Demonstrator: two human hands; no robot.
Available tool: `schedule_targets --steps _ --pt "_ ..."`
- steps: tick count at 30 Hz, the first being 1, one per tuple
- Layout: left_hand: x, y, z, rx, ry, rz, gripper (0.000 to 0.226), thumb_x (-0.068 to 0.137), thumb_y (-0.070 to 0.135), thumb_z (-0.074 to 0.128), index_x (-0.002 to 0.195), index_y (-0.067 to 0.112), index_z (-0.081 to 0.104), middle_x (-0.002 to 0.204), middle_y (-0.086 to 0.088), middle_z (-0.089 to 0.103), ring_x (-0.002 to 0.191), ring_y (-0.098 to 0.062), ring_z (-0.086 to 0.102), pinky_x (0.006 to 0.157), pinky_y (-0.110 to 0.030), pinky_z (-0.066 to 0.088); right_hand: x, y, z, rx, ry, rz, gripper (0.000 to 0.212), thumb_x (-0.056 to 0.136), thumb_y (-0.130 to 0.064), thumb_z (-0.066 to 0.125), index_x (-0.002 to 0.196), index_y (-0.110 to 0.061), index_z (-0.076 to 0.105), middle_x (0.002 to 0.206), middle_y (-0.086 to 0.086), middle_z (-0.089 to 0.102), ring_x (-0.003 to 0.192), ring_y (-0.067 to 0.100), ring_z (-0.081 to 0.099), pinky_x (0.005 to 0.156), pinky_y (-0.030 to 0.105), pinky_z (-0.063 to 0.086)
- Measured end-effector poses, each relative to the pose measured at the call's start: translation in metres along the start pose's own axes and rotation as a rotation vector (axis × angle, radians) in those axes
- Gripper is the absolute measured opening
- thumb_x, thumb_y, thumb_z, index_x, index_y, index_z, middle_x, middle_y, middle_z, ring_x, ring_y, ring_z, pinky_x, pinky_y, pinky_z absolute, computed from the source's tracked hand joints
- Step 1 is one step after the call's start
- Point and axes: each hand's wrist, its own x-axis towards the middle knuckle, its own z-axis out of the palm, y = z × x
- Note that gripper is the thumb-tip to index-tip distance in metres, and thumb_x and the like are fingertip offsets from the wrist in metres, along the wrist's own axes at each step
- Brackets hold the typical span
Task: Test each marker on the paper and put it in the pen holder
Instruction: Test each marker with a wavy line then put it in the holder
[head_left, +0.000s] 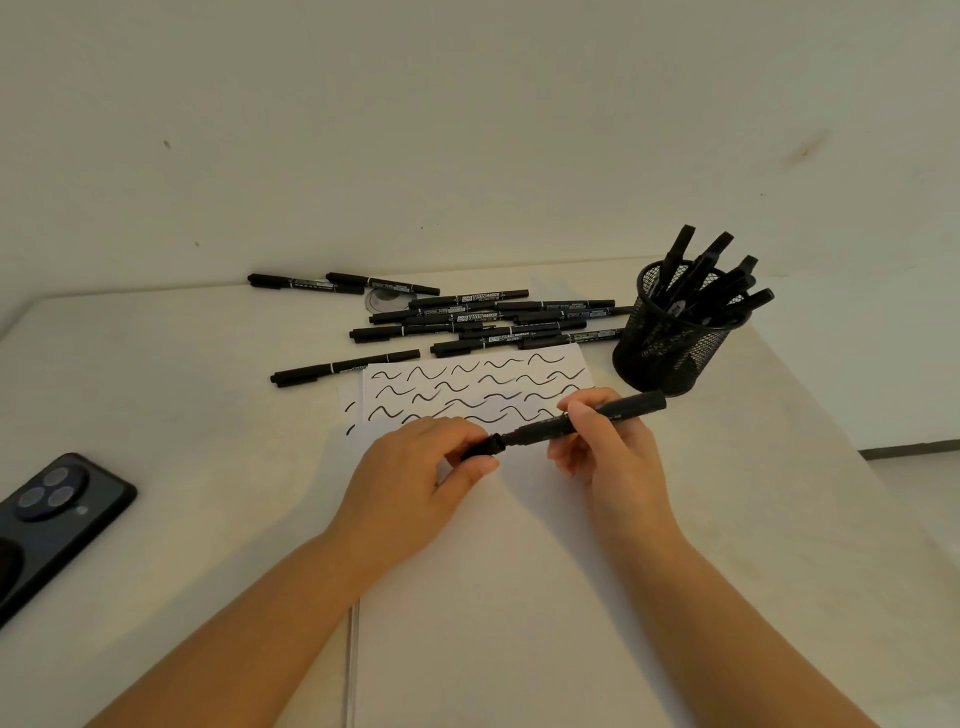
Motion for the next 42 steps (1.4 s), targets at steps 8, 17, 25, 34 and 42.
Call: schedule_targets --steps 8,17,25,34,42 --pt "-0.002 0.005 0.001 0.015 0.011 0.051 0.022 0.083 0.040 0.051 0.091 0.025 0.065 0.076 0.019 0.055 0.074 0.006 0.046 0.061 -0.009 0.034 -0.008 -0.002 0.000 -0.138 -0.072 -0.053 0.022 0.090 -0.012 0.052 0.070 -0.021 0.054 0.050 0.001 0.060 0.047 0.009 0.050 0.049 0.016 0.043" --pt "-0.003 0.015 -0.001 0.074 0.085 0.061 0.027 0.084 0.038 0.051 0.090 0.019 0.070 0.074 0.007 0.065 0.065 -0.011 0.055 0.057 -0.025 0.046 -0.011 -0.003 -0.001 -0.130 -0.129 -0.077 0.018 0.080 -0.034 0.056 0.067 -0.022 0.051 0.048 -0.005 0.053 0.046 0.006 0.044 0.050 0.012 0.039" --pt "-0.007 0.014 -0.003 -0.037 0.021 0.077 0.032 0.088 0.040 0.043 0.079 0.020 0.066 0.054 0.017 0.047 0.054 -0.005 0.044 0.048 -0.011 0.030 -0.012 -0.001 -0.005 -0.098 -0.281 -0.144 0.016 0.085 -0.026 0.053 0.070 -0.032 0.055 0.055 -0.005 0.054 0.054 0.005 0.047 0.055 0.010 0.037" --pt "-0.006 0.010 -0.010 -0.467 -0.255 -0.216 0.033 0.092 0.025 0.049 0.063 0.036 0.062 0.049 0.014 0.052 0.046 -0.002 0.051 0.054 -0.014 0.042 -0.011 0.002 -0.007 -0.097 -0.364 -0.160 0.006 0.079 -0.037 0.055 0.074 -0.033 0.056 0.058 -0.005 0.056 0.055 0.005 0.048 0.056 0.009 0.037" --pt "-0.005 0.016 -0.019 -0.777 -0.413 -0.324 0.036 0.093 0.023 0.044 0.063 0.023 0.064 0.045 0.013 0.043 0.044 -0.002 0.039 0.047 -0.013 0.039 -0.012 0.002 -0.007 -0.055 -0.373 -0.150 0.024 0.073 -0.054 0.067 0.077 -0.031 0.060 0.070 0.004 0.053 0.061 0.016 0.051 0.063 0.026 0.042"
